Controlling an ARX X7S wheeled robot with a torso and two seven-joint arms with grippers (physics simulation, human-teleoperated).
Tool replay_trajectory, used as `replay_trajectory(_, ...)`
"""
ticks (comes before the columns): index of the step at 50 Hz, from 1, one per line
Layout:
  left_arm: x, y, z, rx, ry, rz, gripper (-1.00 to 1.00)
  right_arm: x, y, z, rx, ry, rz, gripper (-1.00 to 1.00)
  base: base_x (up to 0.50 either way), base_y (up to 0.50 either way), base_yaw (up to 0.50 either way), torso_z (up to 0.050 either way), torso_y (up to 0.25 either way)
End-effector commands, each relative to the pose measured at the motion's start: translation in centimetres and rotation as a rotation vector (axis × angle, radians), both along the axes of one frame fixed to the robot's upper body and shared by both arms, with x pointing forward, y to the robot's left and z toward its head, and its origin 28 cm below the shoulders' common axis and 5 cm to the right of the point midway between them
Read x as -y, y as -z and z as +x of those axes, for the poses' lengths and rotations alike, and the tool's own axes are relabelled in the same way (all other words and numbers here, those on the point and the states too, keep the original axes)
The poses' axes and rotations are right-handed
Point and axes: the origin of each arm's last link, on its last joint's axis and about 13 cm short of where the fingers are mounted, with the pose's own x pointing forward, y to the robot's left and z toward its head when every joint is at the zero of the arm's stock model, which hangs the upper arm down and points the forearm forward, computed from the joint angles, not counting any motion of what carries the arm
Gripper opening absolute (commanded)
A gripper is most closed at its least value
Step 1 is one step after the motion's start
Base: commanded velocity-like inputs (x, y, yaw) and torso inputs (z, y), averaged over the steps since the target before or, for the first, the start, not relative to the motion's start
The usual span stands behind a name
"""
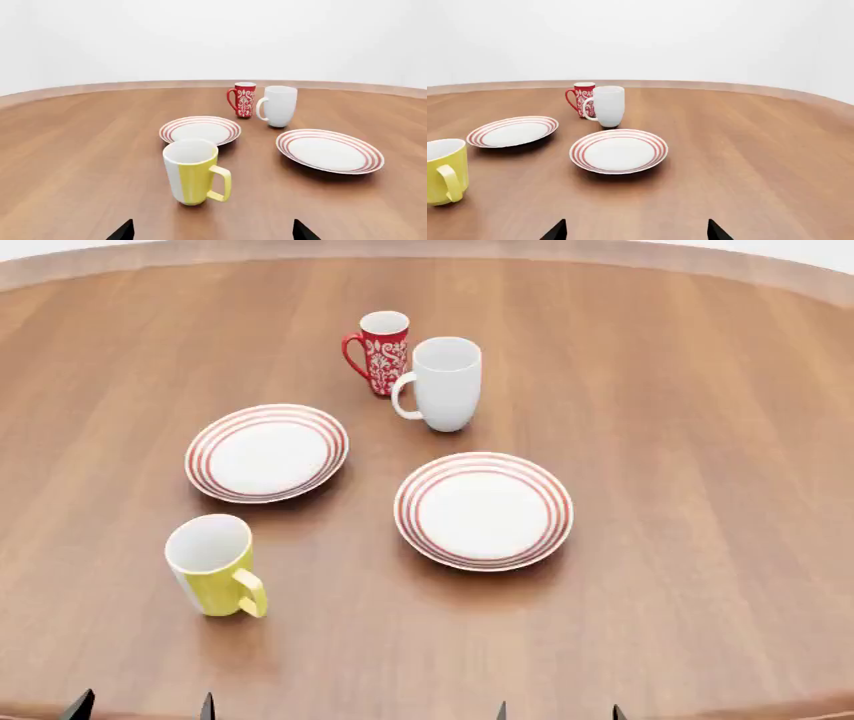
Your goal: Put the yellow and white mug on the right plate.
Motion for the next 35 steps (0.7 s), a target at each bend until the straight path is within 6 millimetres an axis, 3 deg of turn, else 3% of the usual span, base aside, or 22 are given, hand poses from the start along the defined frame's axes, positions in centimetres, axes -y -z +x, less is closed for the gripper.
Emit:
replay_trajectory(1, -0.11, 0.16, 0.12, -0.010, -0.006, -0.005, 1.00, 0.05, 0.27, 0.21, -0.013, 0.012, -0.011, 1.00, 0.00, 0.00, 0.00, 0.000, 0.000)
replay_trajectory(29, -0.18, 0.14, 0.03, 0.020, -0.001, -0.024, 1.00, -0.16, -0.08, -0.27, 0.028, -0.020, -0.039, 1.00, 0.00, 0.00, 0.00, 0.000, 0.000)
replay_trajectory(35, -0.25, 0.16, 0.06, 0.020, -0.010, -0.012, 1.00, -0.21, -0.19, -0.44, 0.032, -0.048, -0.015, 1.00, 0.00, 0.37, 0.00, 0.000, 0.000)
